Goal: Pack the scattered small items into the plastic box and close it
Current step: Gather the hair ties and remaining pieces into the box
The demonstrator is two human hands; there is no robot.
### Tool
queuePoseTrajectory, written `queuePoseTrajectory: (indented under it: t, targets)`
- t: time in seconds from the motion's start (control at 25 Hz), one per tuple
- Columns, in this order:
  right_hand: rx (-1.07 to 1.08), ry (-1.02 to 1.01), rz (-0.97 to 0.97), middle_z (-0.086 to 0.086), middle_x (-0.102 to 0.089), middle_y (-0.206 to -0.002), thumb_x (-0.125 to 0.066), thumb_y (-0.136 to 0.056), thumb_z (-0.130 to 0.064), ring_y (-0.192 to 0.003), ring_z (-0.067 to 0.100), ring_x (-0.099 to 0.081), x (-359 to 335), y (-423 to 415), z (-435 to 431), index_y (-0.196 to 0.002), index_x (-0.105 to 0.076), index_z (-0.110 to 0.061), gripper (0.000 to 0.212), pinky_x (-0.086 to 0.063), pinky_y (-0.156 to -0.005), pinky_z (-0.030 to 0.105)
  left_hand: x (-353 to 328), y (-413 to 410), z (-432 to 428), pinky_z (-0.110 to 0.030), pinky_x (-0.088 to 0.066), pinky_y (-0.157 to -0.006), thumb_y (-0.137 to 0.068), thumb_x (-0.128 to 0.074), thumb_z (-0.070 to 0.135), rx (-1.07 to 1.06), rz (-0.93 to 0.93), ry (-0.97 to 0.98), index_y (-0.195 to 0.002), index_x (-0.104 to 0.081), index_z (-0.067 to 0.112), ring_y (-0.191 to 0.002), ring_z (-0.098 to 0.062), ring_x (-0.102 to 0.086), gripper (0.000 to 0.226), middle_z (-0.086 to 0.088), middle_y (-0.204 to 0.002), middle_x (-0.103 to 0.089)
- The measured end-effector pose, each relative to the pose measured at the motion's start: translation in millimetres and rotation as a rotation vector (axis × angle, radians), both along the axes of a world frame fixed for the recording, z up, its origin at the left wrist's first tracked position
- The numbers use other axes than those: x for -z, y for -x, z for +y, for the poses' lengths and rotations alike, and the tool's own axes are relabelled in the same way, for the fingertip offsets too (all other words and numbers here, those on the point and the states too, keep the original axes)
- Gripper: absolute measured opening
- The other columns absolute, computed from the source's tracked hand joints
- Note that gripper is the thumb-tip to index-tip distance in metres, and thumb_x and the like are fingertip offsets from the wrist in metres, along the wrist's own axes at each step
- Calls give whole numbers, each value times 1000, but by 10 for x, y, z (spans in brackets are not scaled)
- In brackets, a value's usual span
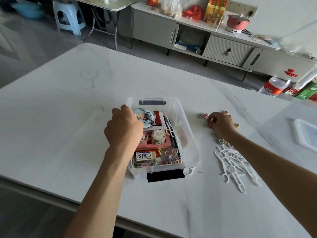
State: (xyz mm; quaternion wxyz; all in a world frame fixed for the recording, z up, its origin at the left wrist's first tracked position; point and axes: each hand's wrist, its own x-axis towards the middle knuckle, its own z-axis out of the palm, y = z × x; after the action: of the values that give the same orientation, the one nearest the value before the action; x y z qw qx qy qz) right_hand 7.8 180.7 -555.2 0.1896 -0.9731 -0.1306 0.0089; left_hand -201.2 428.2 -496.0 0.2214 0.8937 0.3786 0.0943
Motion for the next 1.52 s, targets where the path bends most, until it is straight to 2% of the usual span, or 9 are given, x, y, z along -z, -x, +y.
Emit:
queuePoseTrajectory:
  t: [0.2,0.44,0.56,0.76,0.88,1.0,1.08,1.28,1.52]
  targets:
    - [-72,-86,59,12,-70,-66,-67,-79,1,-43,3,-52,-305,250,18,-80,-67,-7,7,-35,-42,7,-7,11,0,-38,-37,-72,-93,-46,13,6,10,-4,-115,-50,4,-104,-43,-57,24,-18,-116,-53]
    - [-366,-309,121,-4,-72,-66,-74,-78,-12,-65,7,-68,-1013,877,301,-80,-67,-22,12,-50,-66,14,-27,13,4,-38,-36,-73,-94,-45,12,21,20,9,-118,-48,3,-107,-43,-55,26,-19,-119,-51]
    - [-676,-87,158,-16,-70,-71,-74,-80,-16,-68,-5,-65,-1163,1276,541,-80,-66,-31,17,-48,-67,9,-34,22,5,-39,-35,-73,-95,-44,11,20,13,17,-120,-48,1,-108,-44,-55,28,-20,-120,-51]
    - [-982,328,281,-12,-63,-94,-66,-89,-16,-85,2,-60,-1022,1564,753,-102,-70,-25,16,-51,-80,21,-38,24,-23,-38,-35,-72,-94,-45,11,15,23,-27,-117,-49,2,-105,-44,-56,26,-20,-118,-51]
    - [-922,174,238,-9,-68,-104,-67,-88,-18,-89,1,-63,-1011,1462,697,-108,-70,-25,22,-51,-81,16,-35,22,-35,-38,-35,-71,-93,-46,10,21,15,-43,-115,-50,1,-103,-44,-57,24,-20,-116,-52]
    - [-686,-169,-9,-17,-70,-90,-65,-88,-11,-80,-8,-64,-965,1123,596,-97,-73,-27,20,-47,-75,5,-23,20,-9,-38,-37,-70,-93,-48,12,23,9,-34,-114,-51,2,-101,-43,-58,23,-19,-114,-53]
    - [-420,-286,-87,-14,-69,-83,-60,-86,-2,-74,-4,-64,-825,745,507,-92,-73,-27,28,-48,-72,14,-19,19,3,-38,-38,-71,-92,-49,12,21,9,-26,-113,-51,3,-101,-43,-57,23,-18,-114,-53]
    - [-107,129,143,8,-60,-108,-64,-88,-30,-120,25,-46,-219,18,261,-127,-59,-26,39,-29,-84,28,-4,8,-12,-37,-37,-71,-93,-48,11,27,9,-43,-114,-50,3,-101,-43,-57,23,-19,-114,-53]
    - [-60,-72,76,9,-68,-84,-68,-81,-6,-78,21,-55,-19,-63,390,-81,-68,-17,11,-35,-64,23,3,-5,-13,-36,-35,-70,-93,-47,11,24,11,-78,-113,-50,3,-101,-42,-57,21,-18,-115,-53]
